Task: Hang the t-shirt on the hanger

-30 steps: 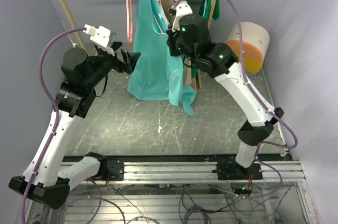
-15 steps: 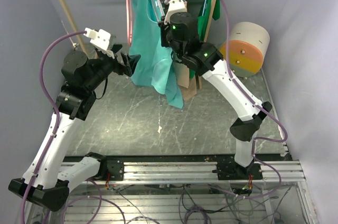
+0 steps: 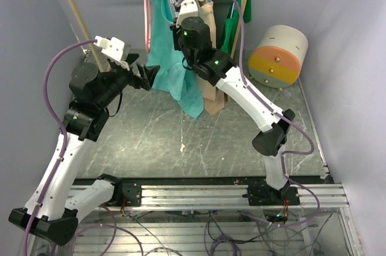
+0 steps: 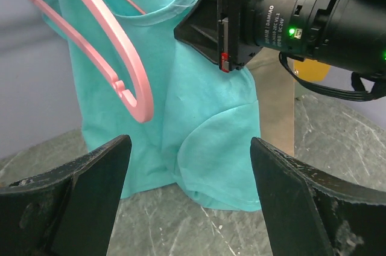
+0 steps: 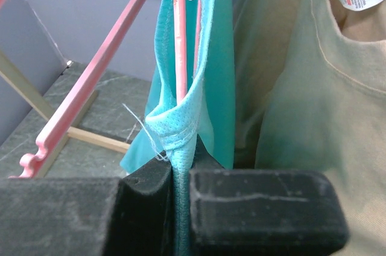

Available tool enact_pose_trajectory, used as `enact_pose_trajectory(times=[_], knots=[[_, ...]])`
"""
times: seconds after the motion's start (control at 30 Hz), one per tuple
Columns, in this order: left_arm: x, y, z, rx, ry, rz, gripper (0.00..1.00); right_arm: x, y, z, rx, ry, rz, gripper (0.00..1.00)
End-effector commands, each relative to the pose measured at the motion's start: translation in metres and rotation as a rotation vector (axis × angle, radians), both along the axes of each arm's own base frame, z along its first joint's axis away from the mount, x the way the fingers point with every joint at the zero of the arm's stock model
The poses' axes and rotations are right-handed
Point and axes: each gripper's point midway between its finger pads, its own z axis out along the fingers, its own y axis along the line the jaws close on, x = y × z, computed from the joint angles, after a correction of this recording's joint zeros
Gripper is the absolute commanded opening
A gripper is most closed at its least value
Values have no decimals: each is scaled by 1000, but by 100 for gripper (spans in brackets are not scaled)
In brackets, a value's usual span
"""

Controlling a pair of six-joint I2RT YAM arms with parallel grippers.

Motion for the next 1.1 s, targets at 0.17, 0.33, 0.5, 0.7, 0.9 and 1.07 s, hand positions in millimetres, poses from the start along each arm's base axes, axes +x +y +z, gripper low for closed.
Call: enact_pose_trajectory(times=[0.17,0.33,0.5,0.7,0.9,1.07], knots=[[-10,3,13,-29,-54,-5,90,15,-18,54,112,-164,-84,0],[-14,2,13,-42,-49,-16,90,32,-19,36,103,-142,-81,0],[-16,1,11,-44,-41,-26,90,45,-18,25,94,-130,-69,0],[-17,0,11,-58,-35,-32,90,56,-18,12,84,-98,-48,0],[-18,-1,8,-66,-26,-41,90,63,-20,-11,68,-33,-26,0],[-19,-2,7,-66,-22,-46,90,66,-18,-23,69,5,-6,0]])
